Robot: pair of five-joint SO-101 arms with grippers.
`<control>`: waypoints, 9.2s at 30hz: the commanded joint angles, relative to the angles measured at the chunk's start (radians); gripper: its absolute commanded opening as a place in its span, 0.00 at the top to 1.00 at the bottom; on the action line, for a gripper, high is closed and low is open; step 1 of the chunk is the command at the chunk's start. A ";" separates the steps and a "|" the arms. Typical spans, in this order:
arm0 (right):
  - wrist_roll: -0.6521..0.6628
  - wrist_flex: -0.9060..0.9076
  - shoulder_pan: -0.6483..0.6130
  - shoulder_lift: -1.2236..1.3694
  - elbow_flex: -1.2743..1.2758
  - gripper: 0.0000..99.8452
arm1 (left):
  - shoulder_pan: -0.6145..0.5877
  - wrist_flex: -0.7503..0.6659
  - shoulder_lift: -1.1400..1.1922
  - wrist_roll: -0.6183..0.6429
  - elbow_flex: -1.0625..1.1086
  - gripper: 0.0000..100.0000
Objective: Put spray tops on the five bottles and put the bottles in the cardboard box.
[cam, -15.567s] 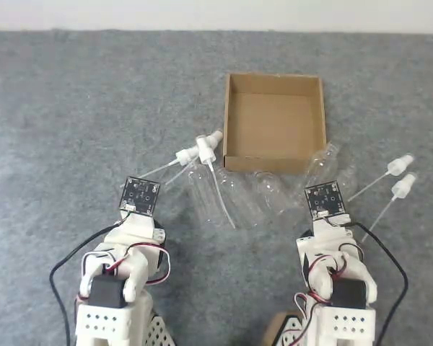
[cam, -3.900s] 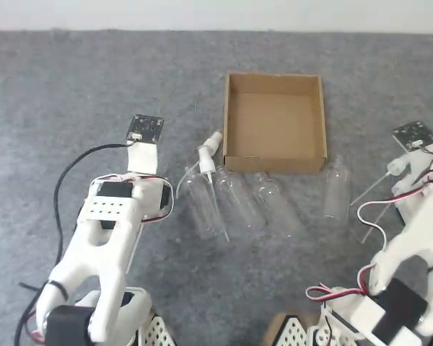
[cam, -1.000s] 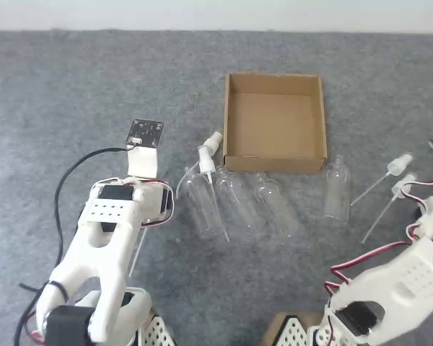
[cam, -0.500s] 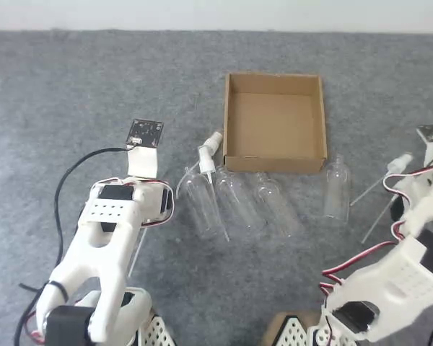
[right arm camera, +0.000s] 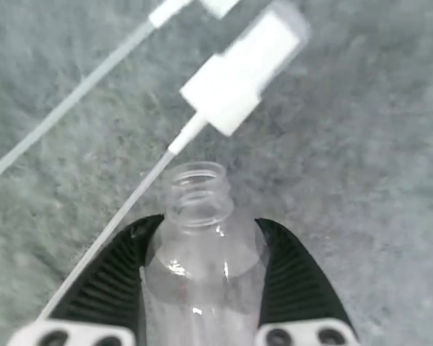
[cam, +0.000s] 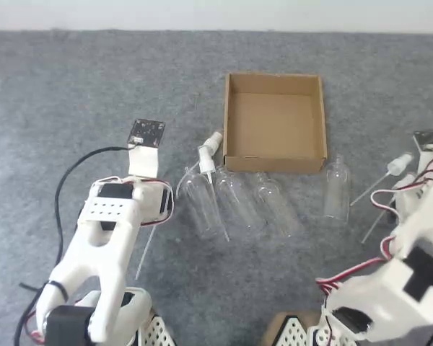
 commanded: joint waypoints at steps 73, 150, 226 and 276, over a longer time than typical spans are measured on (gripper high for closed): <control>0.149 0.093 -0.028 -0.133 0.063 0.79 | 0.006 0.014 -0.482 -0.018 0.139 0.99; 0.417 0.051 0.016 -0.125 0.086 0.79 | 0.008 0.012 -0.480 -0.017 0.156 0.99; -0.459 -0.306 -1.405 -0.753 0.316 0.99 | 0.006 0.244 -0.476 0.118 -0.898 0.99; -0.724 -0.704 -1.494 -1.029 0.720 0.99 | 0.117 0.192 -0.476 0.338 -0.524 0.99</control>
